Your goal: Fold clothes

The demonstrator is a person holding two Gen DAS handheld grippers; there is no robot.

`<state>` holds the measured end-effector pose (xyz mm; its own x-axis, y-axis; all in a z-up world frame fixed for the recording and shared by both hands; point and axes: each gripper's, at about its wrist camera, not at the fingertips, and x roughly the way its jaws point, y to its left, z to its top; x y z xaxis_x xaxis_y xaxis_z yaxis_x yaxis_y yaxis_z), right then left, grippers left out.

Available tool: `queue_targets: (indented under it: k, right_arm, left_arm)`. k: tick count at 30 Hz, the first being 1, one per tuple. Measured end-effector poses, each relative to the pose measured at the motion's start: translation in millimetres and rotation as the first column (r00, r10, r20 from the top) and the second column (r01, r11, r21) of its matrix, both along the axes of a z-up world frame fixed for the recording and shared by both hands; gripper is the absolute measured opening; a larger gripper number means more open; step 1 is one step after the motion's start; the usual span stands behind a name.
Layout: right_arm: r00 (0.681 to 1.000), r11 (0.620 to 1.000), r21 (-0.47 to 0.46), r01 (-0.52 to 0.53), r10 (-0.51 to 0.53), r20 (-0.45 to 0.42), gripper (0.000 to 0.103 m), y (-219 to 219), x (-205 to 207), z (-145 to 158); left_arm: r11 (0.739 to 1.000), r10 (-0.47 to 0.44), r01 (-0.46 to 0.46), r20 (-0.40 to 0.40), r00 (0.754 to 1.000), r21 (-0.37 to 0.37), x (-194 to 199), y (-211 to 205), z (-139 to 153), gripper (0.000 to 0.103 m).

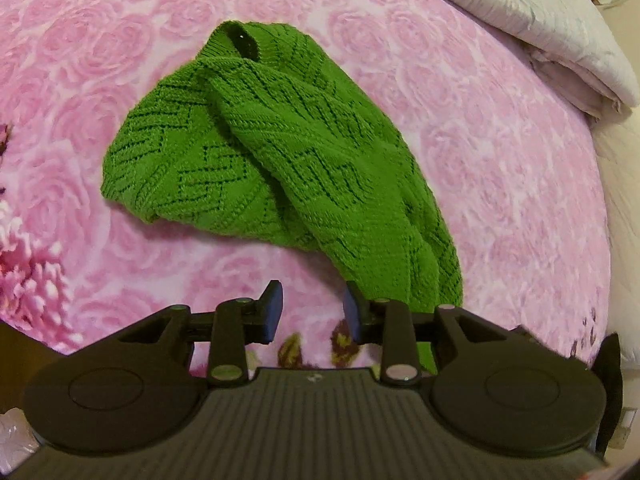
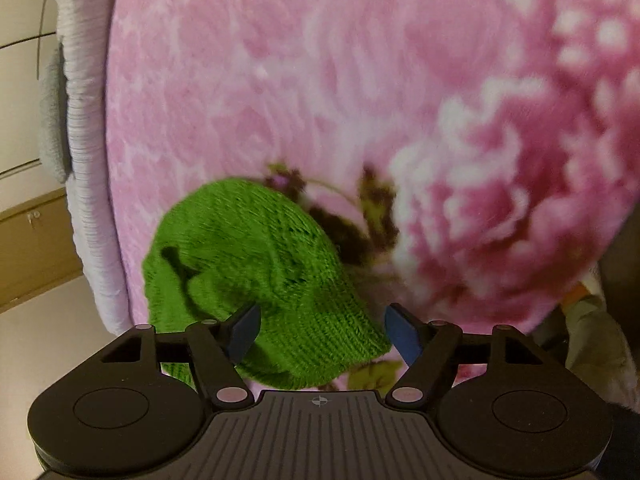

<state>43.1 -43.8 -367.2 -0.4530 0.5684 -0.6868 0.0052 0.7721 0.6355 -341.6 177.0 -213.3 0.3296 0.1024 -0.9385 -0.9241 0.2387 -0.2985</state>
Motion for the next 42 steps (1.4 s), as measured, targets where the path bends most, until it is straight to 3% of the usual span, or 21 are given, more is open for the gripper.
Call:
queue_targets:
  k: [1, 2, 6, 11, 17, 18, 20, 21, 23, 25, 29, 32, 34, 35, 36, 37, 42]
  right_arm:
    - [1.0, 1.0, -0.009, -0.003, 0.003, -0.004, 0.039, 2.1, -3.1, -4.3]
    - [1.0, 1.0, -0.009, -0.001, 0.001, -0.008, 0.017, 3.7, -5.8, -7.5]
    - [0.998, 1.0, 0.023, -0.001, 0.0, 0.067, 0.013, 7.6, -1.7, 4.2]
    - [0.982, 0.998, 0.047, 0.052, -0.06, 0.177, 0.011, -0.1, 20.0, 25.7]
    - [0.966, 0.992, 0.0, 0.125, -0.121, 0.23, 0.016, -9.0, 34.9, 38.8]
    - [0.963, 0.991, -0.028, 0.127, -0.117, 0.244, 0.022, -7.8, 37.1, 41.7]
    - [0.95, 0.988, -0.062, 0.144, -0.12, 0.288, 0.057, -11.4, 45.0, 49.2]
    - [0.942, 0.985, -0.066, 0.16, -0.132, 0.307, 0.059, -13.4, 48.7, 52.8]
    - [0.932, 0.977, -0.064, 0.204, -0.174, 0.318, 0.059, -21.8, 58.0, 57.5]
    - [0.926, 0.968, -0.062, 0.242, -0.212, 0.311, 0.059, -32.4, 67.1, 59.7]
    - [0.914, 0.958, -0.068, 0.28, -0.245, 0.322, 0.059, -48.5, 75.1, 60.8]
    - [0.912, 0.946, -0.081, 0.313, -0.276, 0.304, 0.059, -58.7, 72.7, 58.1]
    - [0.914, 0.94, -0.093, 0.328, -0.291, 0.281, 0.059, -60.7, 68.0, 55.5]
    - [0.917, 0.938, -0.1, 0.332, -0.296, 0.269, 0.059, -60.7, 64.8, 53.7]
    - [0.919, 0.937, -0.106, 0.334, -0.298, 0.257, 0.059, -60.1, 61.7, 52.0]
    - [0.924, 0.94, -0.109, 0.325, -0.291, 0.248, 0.059, -57.2, 59.0, 50.7]
    - [0.95, 0.965, -0.104, 0.242, -0.213, 0.228, 0.059, -38.3, 52.7, 48.7]
  left_arm:
    - [1.0, 0.006, -0.006, -0.001, 1.0, 0.001, -0.1, 3.0, -0.6, 0.027]
    - [1.0, 0.012, -0.012, -0.003, 1.0, 0.002, -0.3, 6.0, -1.2, 0.027]
    - [0.999, 0.041, -0.041, 0.006, 0.999, 0.013, -2.5, 17.2, -1.7, 0.028]
    - [0.999, -0.018, 0.018, -0.014, 1.0, 0.049, 6.9, 34.5, -4.9, 0.031]
    - [0.992, -0.087, 0.091, -0.042, 0.995, 0.091, 18.1, 55.3, -8.7, 0.031]
    - [0.99, -0.098, 0.103, -0.047, 0.994, 0.098, 20.0, 58.8, -9.3, 0.031]
    - [0.985, -0.127, 0.133, -0.059, 0.99, 0.113, 24.3, 65.9, -10.6, 0.032]
    - [0.967, -0.201, 0.211, -0.082, 0.976, 0.14, 32.4, 71.3, -11.7, 0.033]
    - [0.912, -0.342, 0.363, -0.135, 0.93, 0.189, 48.6, 82.2, -13.8, 0.034]
    - [0.838, -0.466, 0.5, -0.189, 0.864, 0.219, 63.0, 93.2, -17.6, 0.034]
    - [0.701, -0.627, 0.673, -0.245, 0.739, 0.236, 79.8, 117.2, -29.4, 0.034]
    - [0.641, -0.699, 0.744, -0.26, 0.667, 0.187, 86.2, 133.6, -46.8, 0.037]
    - [0.628, -0.729, 0.767, -0.244, 0.639, 0.133, 85.7, 144.3, -61.5, 0.035]
    - [0.633, -0.74, 0.767, -0.209, 0.639, 0.104, 83.6, 147.4, -67.9, 0.029]
    - [0.642, -0.739, 0.76, -0.182, 0.648, 0.098, 80.3, 148.4, -70.3, 0.025]
    - [0.652, -0.735, 0.751, -0.155, 0.66, 0.105, 73.0, 144.4, -67.5, 0.006]
    - [0.698, -0.704, 0.704, -0.056, 0.708, 0.128, 27.6, 100.9, -41.3, 0.003]
